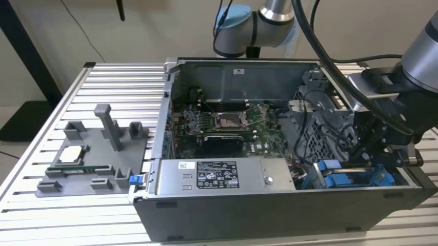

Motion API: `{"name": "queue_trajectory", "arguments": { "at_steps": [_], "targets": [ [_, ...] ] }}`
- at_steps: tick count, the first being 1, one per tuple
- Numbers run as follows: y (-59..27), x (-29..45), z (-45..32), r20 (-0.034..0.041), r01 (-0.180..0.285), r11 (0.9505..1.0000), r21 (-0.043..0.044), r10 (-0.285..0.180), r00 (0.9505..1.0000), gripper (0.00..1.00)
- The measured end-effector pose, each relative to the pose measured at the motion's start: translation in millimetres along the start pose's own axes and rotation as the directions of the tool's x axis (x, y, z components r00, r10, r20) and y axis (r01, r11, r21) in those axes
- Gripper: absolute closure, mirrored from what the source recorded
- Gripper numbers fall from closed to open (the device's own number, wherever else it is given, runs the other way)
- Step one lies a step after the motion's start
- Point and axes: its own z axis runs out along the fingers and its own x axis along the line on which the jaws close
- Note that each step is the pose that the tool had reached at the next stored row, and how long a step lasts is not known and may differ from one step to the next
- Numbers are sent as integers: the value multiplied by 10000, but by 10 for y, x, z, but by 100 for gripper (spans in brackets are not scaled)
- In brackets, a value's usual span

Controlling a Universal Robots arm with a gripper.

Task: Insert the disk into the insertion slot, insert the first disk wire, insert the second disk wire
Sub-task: 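Insert the second disk wire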

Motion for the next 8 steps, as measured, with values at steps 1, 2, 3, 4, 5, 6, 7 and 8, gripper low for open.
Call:
{"name": "queue_trajectory", "arguments": {
  "at_steps": [1,2,3,4,5,6,7,8],
  "targets": [
    [-1,-3,3,0,0,10000,0,0,10000,100],
    [-3,-6,5,0,0,10000,0,0,10000,100],
    [-6,-8,8,1,0,10000,0,0,10000,100],
    [-9,-8,9,-2,2,10000,0,-2,10000,100],
    [-11,-8,11,-2,0,10000,0,0,10000,100],
    [-14,-9,14,-1,0,10000,0,0,10000,100],
    [-17,-9,16,-1,0,10000,0,0,10000,100],
    [-19,-9,17,-1,0,10000,-1,0,10000,100]
  ]
}}
